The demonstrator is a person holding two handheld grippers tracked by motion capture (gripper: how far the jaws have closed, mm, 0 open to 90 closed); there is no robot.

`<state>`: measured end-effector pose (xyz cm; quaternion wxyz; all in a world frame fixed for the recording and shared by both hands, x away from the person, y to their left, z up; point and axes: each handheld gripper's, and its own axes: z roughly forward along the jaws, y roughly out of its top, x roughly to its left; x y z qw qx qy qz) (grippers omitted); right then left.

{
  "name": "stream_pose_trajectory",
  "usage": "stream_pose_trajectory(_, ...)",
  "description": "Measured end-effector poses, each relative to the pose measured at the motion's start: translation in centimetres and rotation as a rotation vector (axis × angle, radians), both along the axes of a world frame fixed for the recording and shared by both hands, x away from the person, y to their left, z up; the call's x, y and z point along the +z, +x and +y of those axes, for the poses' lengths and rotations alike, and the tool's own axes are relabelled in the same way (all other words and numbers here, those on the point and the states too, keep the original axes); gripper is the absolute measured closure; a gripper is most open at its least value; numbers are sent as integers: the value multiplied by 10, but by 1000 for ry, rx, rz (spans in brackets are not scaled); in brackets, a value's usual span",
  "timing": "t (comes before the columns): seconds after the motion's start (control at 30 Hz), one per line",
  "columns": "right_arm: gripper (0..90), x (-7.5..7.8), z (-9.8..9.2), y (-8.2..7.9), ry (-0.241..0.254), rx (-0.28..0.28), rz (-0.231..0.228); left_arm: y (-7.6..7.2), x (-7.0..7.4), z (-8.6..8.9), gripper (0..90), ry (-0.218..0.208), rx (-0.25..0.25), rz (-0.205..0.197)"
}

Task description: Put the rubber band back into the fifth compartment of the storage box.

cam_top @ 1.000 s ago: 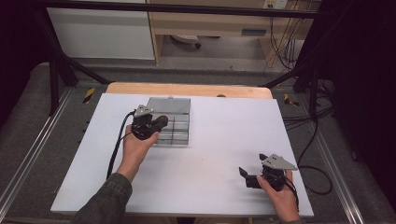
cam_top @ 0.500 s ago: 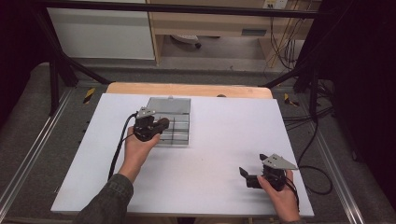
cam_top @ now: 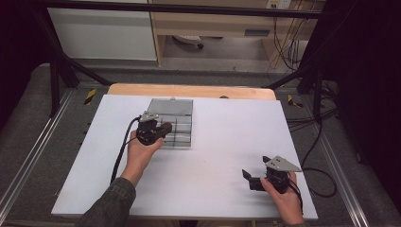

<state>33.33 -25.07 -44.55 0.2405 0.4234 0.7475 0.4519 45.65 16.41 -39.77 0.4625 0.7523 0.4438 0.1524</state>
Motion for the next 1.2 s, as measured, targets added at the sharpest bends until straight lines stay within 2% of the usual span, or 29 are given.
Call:
stream_pose_trajectory(0.27, 39, 0, -1, 0, 4, -2, 2, 0, -7, 0, 862, 1, 3, 19)
stream_pose_trajectory(0.77, 40, 0, 0, 0, 3, 0, 4, 0, -9, 0, 861, 9, -4, 36)
stream_pose_trajectory(1.2, 39, -1, 0, 0, -1, 2, 8, 1, -18, 4, 860, 12, 10, 65)
